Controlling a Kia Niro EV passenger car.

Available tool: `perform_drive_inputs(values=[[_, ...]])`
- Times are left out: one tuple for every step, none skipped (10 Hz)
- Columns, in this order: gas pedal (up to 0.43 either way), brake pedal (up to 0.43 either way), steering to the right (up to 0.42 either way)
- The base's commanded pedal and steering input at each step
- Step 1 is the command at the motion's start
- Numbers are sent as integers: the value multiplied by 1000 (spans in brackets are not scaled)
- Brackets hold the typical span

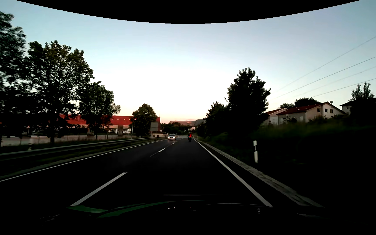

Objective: Follow the waypoints while adhering to traffic rules and regulations

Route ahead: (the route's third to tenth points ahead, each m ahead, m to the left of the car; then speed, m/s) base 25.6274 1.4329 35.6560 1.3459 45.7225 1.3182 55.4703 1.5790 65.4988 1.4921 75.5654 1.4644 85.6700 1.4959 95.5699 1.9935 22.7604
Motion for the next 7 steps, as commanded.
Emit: perform_drive_inputs(values=[[47,0,-1],[47,0,-1],[47,0,-1],[47,0,-1],[47,0,0],[39,0,1],[39,0,1]])
